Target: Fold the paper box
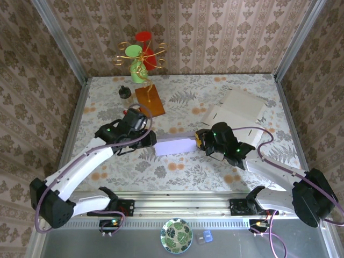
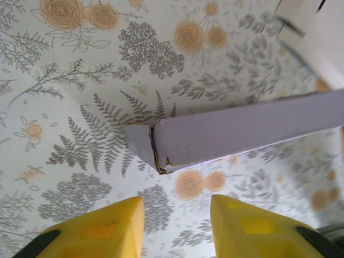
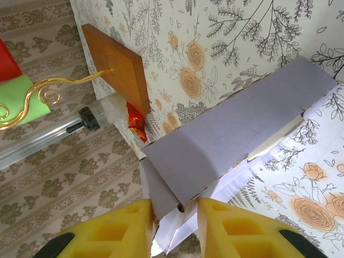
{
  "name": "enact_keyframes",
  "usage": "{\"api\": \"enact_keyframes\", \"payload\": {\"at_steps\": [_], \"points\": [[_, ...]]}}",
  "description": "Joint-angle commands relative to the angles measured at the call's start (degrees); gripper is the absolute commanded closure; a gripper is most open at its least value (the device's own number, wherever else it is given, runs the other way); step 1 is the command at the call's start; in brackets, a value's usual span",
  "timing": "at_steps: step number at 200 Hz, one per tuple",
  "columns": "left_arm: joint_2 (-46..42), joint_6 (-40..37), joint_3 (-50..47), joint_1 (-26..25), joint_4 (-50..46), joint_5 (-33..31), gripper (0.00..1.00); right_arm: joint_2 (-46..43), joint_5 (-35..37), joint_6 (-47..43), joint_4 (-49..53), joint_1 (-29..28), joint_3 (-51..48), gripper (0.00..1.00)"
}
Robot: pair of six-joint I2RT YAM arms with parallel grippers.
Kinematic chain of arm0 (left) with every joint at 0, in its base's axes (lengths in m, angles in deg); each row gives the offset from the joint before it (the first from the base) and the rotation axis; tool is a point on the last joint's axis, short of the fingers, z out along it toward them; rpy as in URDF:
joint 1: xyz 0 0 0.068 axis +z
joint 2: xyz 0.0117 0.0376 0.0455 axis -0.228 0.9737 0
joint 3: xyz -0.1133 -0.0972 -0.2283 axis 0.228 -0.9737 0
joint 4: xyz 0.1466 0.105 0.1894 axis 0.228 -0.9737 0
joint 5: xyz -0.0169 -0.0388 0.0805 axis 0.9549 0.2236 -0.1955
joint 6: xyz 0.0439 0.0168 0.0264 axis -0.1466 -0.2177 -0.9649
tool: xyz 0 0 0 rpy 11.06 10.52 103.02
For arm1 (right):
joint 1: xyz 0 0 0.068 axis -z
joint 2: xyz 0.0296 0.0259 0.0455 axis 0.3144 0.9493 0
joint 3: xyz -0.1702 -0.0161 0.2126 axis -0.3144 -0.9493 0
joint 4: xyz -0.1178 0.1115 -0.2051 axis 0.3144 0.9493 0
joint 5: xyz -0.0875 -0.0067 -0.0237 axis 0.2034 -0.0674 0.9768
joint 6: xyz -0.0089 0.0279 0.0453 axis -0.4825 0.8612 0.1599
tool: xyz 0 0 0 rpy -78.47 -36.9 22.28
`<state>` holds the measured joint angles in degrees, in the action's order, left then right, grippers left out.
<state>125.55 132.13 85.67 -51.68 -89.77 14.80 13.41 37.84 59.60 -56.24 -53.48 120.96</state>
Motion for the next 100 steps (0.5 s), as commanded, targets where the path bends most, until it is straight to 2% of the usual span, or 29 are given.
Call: {"api": "enact_keyframes", "payload": {"at_steps": [1,20,41,100], "points": [[-2.9,9.0,-2.6,2.7,2.4,3.6,0.59,1.2,-0.2,-0.8,4.7,-0.1,-0.9,0.71],[-4.6,14.0,-5.4,5.7,6.6,6.3,0.53,1.1,-0.2,-0.8,5.0,-0.1,-0.9,0.71],[-4.3,17.0,-7.1,7.5,9.8,8.9,0.52,1.0,-0.1,-0.8,5.0,-0.1,-0.8,0.71],[-2.4,20.2,-10.9,8.3,15.1,11.1,0.58,1.0,-0.1,-0.8,5.1,-0.1,-0.7,0.71]]}}
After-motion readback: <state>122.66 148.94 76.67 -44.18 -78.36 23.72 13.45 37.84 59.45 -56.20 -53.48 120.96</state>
